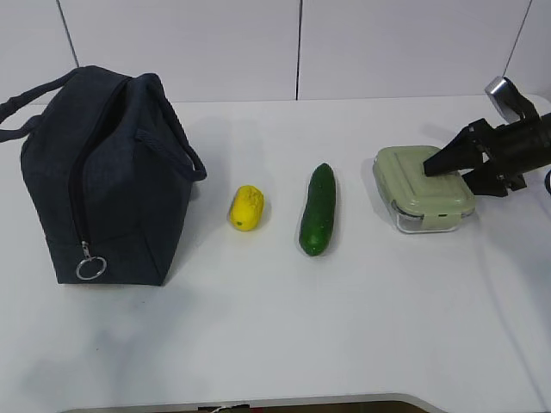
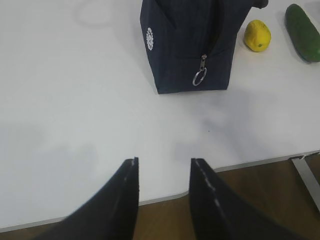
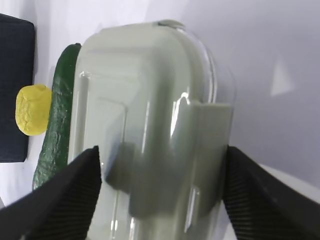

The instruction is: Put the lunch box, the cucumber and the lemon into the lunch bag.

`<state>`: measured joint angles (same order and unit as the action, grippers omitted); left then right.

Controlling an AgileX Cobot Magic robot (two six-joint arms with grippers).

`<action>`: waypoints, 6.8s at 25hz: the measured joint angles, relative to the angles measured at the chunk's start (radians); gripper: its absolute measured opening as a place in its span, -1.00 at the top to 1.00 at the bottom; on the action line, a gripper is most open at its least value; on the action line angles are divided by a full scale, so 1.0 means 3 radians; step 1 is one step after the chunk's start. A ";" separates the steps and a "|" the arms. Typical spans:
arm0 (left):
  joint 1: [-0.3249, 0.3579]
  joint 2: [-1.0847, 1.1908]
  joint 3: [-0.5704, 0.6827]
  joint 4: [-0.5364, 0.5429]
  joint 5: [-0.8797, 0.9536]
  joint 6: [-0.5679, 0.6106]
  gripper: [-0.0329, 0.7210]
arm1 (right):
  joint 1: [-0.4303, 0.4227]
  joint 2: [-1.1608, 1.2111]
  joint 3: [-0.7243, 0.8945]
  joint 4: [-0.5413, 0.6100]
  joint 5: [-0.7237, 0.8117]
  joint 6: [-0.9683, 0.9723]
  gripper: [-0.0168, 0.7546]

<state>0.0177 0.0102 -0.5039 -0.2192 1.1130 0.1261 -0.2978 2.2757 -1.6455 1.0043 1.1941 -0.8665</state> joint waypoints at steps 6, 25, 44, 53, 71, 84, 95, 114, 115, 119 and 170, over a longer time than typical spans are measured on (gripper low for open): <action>0.0000 0.0000 0.0000 0.0000 0.0000 0.0000 0.27 | 0.0000 0.0005 0.0000 0.0032 -0.0008 -0.0003 -0.35; 0.0000 0.0000 0.0000 0.0000 0.0000 0.0000 0.27 | 0.0000 0.0005 0.0000 0.0099 -0.0002 0.0004 -0.20; 0.0000 0.0000 0.0000 0.0000 0.0000 0.0000 0.27 | 0.0000 0.0005 0.0000 0.0148 -0.0002 0.0039 -0.07; 0.0000 0.0000 0.0000 0.0000 0.0000 0.0000 0.27 | 0.0000 0.0005 0.0000 0.0148 -0.0002 0.0113 -0.06; 0.0000 0.0000 0.0000 -0.0005 0.0000 0.0000 0.27 | 0.0000 0.0005 0.0000 0.0148 -0.0002 0.0371 -0.01; 0.0000 0.0000 0.0000 -0.0005 0.0000 0.0000 0.27 | 0.0000 -0.0001 0.0000 0.0183 -0.0036 0.0562 -0.01; 0.0000 0.0000 0.0000 -0.0005 0.0000 0.0000 0.27 | 0.0082 -0.0109 0.0000 0.0167 -0.0085 0.0657 -0.01; 0.0000 0.0000 0.0000 -0.0005 -0.0007 0.0000 0.29 | 0.0394 -0.0534 0.0000 0.0283 -0.0079 0.0929 -0.01; 0.0000 0.0000 0.0000 -0.0015 -0.0007 0.0000 0.29 | 0.0409 -0.0559 0.0000 0.0326 -0.0075 0.0929 -0.01; 0.0000 0.0000 0.0000 -0.0113 -0.0023 0.0000 0.29 | 0.0509 -0.0668 0.0000 0.0474 -0.0066 0.0936 -0.01; -0.0013 0.5216 -0.2809 -0.1384 -0.0540 0.0775 0.09 | 0.1605 -0.0730 0.0006 0.1498 -0.0069 0.0829 0.00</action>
<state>0.0139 1.5751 -1.3465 -0.6343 0.9508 0.3586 0.1837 2.0569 -1.6436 1.4536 1.1734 -0.6178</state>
